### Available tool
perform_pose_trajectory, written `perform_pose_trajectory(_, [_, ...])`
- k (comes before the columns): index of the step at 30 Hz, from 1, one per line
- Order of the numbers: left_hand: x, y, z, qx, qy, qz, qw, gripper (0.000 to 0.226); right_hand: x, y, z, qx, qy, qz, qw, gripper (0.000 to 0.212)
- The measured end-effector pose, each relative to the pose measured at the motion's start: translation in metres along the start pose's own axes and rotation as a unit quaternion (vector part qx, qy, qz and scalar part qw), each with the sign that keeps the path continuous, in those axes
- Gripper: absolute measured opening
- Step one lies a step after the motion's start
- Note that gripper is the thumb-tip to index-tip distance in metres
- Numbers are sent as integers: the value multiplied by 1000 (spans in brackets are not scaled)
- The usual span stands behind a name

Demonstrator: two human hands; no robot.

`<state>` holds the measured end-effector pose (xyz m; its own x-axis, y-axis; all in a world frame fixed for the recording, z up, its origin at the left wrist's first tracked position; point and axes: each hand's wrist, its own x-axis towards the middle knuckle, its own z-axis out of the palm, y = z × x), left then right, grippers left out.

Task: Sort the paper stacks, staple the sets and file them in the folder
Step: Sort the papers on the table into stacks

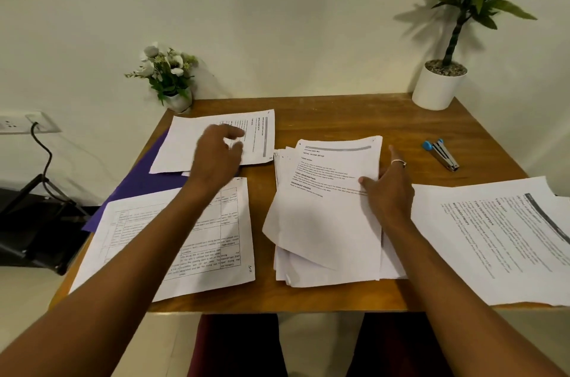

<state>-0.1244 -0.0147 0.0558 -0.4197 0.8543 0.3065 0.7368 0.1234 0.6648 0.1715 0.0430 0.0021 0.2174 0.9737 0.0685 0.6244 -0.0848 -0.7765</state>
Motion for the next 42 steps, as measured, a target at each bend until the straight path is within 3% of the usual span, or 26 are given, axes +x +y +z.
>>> perform_pose_trajectory(4, [-28,40,14,-43,-104,-55,992,25,2,-1,-17,103,-44,9,994,33])
perform_pose_trajectory(8, [-41,50,22,-86,-178,-141,970,46,11,-8,-32,300,-80,87,947,17])
perform_pose_trajectory(11, [-47,53,20,-159,-241,-197,937,49,20,-9,-33,355,-73,109,926,10])
perform_pose_trajectory(16, [-50,61,21,-159,-212,-225,938,38,28,-10,-30,393,-63,138,907,16])
perform_pose_trajectory(18, [-47,61,16,-286,-210,-274,894,36,28,-9,-27,400,-45,150,903,18])
perform_pose_trajectory(21, [-48,57,11,-517,-168,-327,773,38,25,-8,-20,436,-33,161,885,24])
perform_pose_trajectory(25, [-53,55,19,-572,-105,-348,735,41,9,-14,-5,429,-49,159,888,30])
perform_pose_trajectory(27, [-51,53,19,-553,-77,-375,740,52,-4,-20,6,431,-75,139,888,37])
perform_pose_trajectory(30, [-42,41,16,-450,-50,-371,811,47,-21,-32,17,451,-136,110,876,52])
perform_pose_trajectory(33, [-23,14,5,-401,-20,-361,842,39,-28,-38,22,445,-176,93,873,50])
perform_pose_trajectory(36, [4,-23,-17,-357,2,-337,871,36,-27,-29,23,274,-138,7,952,39])
perform_pose_trajectory(38, [24,-51,-33,-327,9,-312,892,33,-25,-8,26,108,-61,-82,989,35])
perform_pose_trajectory(40, [43,-81,-47,-294,21,-314,903,30,-25,14,29,-46,21,-151,987,39])
perform_pose_trajectory(42, [59,-110,-58,-246,30,-326,912,25,-25,27,30,-124,58,-150,979,47])
